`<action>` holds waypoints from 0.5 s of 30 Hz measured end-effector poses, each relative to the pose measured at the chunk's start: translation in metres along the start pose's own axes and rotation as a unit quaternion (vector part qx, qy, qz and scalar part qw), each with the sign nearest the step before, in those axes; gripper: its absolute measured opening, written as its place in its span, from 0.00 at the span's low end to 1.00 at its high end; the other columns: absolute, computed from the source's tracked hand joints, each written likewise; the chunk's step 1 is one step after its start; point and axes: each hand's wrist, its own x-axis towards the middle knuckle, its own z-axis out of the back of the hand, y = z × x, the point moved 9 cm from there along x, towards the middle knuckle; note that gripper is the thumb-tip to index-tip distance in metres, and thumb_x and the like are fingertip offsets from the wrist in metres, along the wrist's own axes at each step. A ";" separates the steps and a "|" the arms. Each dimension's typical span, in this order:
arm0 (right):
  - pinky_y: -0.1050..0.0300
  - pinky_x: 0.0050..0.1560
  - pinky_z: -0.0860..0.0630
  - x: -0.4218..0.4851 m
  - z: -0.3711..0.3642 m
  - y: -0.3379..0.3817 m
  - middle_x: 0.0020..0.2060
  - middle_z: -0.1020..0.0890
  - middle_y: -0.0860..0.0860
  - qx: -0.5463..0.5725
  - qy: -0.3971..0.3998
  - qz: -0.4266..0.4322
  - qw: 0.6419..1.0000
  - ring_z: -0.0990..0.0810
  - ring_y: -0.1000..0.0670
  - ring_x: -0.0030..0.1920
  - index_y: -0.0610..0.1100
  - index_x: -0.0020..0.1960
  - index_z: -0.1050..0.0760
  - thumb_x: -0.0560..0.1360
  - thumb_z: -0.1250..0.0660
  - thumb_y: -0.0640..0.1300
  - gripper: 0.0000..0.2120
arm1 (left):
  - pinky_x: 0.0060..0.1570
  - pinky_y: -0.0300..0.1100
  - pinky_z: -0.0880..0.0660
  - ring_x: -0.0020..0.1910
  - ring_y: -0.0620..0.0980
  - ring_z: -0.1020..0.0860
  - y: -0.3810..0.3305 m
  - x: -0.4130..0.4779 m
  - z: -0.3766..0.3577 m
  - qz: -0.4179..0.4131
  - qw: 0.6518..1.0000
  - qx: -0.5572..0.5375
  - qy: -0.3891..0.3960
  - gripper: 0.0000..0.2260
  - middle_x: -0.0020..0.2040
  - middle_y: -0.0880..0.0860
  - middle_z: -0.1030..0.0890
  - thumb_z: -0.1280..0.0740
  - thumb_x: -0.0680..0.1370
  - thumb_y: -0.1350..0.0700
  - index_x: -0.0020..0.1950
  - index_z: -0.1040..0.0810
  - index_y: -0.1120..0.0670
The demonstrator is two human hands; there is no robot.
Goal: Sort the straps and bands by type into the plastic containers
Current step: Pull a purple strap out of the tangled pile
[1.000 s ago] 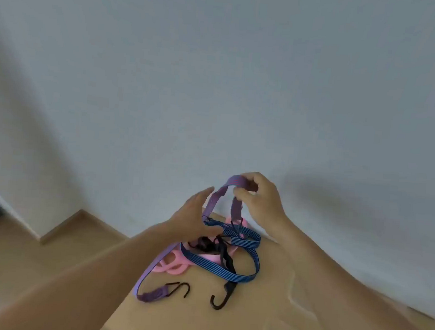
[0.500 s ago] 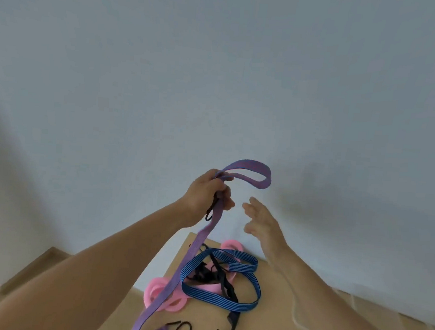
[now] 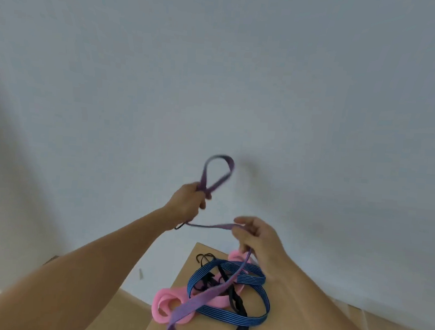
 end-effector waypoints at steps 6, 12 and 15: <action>0.56 0.38 0.28 0.010 0.015 0.057 0.35 0.21 0.48 0.026 -0.072 0.064 0.995 0.28 0.50 0.31 0.41 0.53 0.25 0.72 0.28 0.31 0.13 | 0.42 0.37 0.28 0.40 0.47 0.23 0.012 -0.038 -0.051 -0.032 0.984 -0.046 0.167 0.23 0.42 0.51 0.17 0.33 0.71 0.38 0.49 0.19 0.58; 0.57 0.40 0.24 0.011 -0.016 0.074 0.40 0.19 0.48 -0.010 -0.052 0.086 0.995 0.22 0.51 0.34 0.45 0.52 0.23 0.70 0.25 0.35 0.13 | 0.34 0.31 0.30 0.28 0.39 0.26 0.005 -0.049 -0.086 -0.083 0.970 0.015 0.227 0.05 0.33 0.39 0.19 0.28 0.76 0.56 0.50 0.20 0.54; 0.58 0.42 0.23 0.009 -0.020 0.086 0.42 0.17 0.49 -0.021 -0.032 0.101 0.994 0.19 0.53 0.38 0.46 0.52 0.22 0.71 0.25 0.36 0.13 | 0.34 0.39 0.28 0.32 0.49 0.26 0.006 -0.045 -0.087 -0.058 0.977 -0.048 0.198 0.07 0.37 0.48 0.18 0.27 0.76 0.57 0.52 0.18 0.58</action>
